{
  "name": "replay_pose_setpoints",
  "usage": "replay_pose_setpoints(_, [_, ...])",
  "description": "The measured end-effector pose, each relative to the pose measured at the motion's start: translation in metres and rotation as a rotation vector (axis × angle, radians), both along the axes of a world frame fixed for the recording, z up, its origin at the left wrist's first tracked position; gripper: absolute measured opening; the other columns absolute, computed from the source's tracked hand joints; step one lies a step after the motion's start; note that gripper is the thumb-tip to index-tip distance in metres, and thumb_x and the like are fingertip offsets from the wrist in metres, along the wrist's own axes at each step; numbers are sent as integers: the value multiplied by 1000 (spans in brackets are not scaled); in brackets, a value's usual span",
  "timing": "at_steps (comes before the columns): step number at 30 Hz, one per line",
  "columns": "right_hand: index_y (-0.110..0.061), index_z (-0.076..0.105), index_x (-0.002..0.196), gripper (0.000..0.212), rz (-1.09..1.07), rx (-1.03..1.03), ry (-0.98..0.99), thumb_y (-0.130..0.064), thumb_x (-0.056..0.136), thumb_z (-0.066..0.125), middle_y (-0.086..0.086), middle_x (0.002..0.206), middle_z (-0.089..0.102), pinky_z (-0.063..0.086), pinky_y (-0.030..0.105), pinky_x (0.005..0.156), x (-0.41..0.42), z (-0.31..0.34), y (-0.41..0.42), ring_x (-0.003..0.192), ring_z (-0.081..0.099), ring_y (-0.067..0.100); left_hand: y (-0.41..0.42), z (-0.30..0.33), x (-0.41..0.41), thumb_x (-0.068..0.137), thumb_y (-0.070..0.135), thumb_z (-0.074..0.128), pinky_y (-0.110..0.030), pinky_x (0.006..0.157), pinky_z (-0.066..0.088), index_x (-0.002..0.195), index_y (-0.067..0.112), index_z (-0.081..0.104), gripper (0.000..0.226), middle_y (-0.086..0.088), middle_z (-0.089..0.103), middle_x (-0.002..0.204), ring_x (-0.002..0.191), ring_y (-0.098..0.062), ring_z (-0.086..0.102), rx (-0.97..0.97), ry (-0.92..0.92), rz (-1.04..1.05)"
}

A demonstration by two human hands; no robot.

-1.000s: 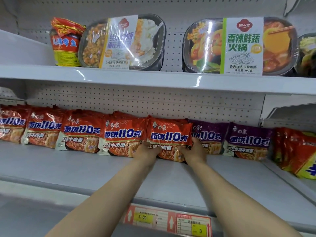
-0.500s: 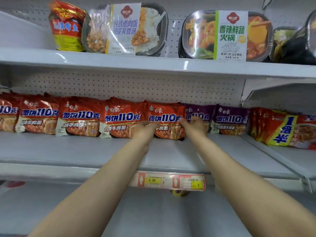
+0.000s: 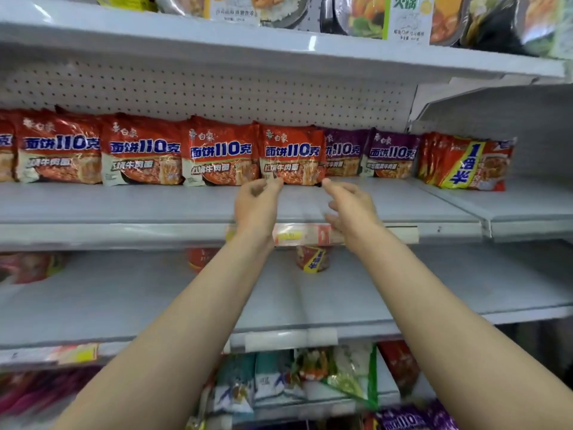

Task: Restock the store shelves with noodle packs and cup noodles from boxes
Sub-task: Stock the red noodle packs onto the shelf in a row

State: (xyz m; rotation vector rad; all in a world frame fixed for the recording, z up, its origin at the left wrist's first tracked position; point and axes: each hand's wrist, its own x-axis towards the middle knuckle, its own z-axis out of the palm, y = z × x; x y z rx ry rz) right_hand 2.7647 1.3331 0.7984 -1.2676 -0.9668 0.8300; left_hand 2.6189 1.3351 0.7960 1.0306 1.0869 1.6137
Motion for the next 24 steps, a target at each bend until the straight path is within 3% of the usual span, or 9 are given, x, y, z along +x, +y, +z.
replay_pose_setpoints(2, [-20, 59, 125, 41, -17, -6, -1, -38, 91, 72, -1, 119, 62, 54, 40, 99, -8, -16, -21, 104, 61, 14, -18, -14, -5, 91, 32, 68, -34, 97, 47, 124, 14, 61, 38, 3, 62, 115, 104, -15, 56, -13, -8, -21])
replay_pose_setpoints(6, [-20, 60, 128, 58, -27, -24, -22, -46, 79, 74, 2, 125, 65, 52, 45, 102, -24, -43, -59, 110, 65, 18, -46, -43, -10, 91, 31, 69, -24, 82, 43, 126, 14, 61, 39, 3, 61, 120, 103, -10, 56, -57, -23, -55])
replay_pose_setpoints(9, [-14, 61, 121, 42, 16, -48, 0, -35, 87, 74, 2, 110, 67, 54, 34, 89, -28, -68, -77, 97, 63, 16, -64, -71, -15, 91, 32, 71, -28, 91, 47, 124, 14, 63, 38, 4, 60, 115, 101, -10, 56, -114, -26, -64])
replay_pose_setpoints(11, [-17, 60, 124, 37, 16, -94, -17, -33, 92, 71, -2, 113, 65, 54, 34, 94, -30, -87, -85, 97, 61, 12, -73, -92, -19, 92, 32, 70, -32, 96, 48, 122, 15, 62, 35, 4, 60, 109, 98, -11, 55, -157, -18, -60])
replay_pose_setpoints(13, [-19, 60, 125, 38, 18, -152, -50, -36, 92, 71, -3, 118, 62, 52, 40, 102, -32, -110, -90, 102, 59, 9, -79, -116, -24, 92, 31, 70, -34, 100, 49, 120, 15, 62, 33, 4, 59, 106, 98, -11, 56, -216, -9, -34])
replay_pose_setpoints(16, [-16, 61, 128, 49, 22, -249, -108, -41, 88, 72, 4, 125, 62, 50, 46, 104, -38, -145, -95, 113, 59, 18, -87, -153, -29, 92, 31, 69, -37, 102, 50, 117, 15, 62, 31, 1, 60, 105, 98, -13, 57, -310, 8, -27])
replay_pose_setpoints(19, [-15, 60, 127, 47, 56, -392, -113, -39, 89, 73, 4, 123, 62, 51, 45, 103, -36, -195, -108, 112, 61, 21, -102, -206, -30, 92, 30, 70, -35, 94, 49, 118, 13, 62, 33, -2, 62, 109, 94, -12, 57, -432, 17, -14])
replay_pose_setpoints(22, [-15, 64, 121, 40, 75, -525, -97, -37, 89, 74, 2, 118, 66, 53, 43, 100, -22, -243, -127, 107, 63, 18, -124, -258, -28, 91, 32, 71, -38, 86, 49, 106, 17, 64, 22, -1, 59, 97, 92, -17, 55, -556, 33, -12])
replay_pose_setpoints(24, [-17, 64, 122, 41, 92, -610, -114, -40, 89, 73, -1, 120, 65, 53, 42, 100, -10, -274, -137, 110, 61, 18, -136, -288, -26, 91, 35, 70, -37, 85, 50, 111, 16, 64, 28, 1, 58, 100, 86, -15, 56, -642, 58, -18])
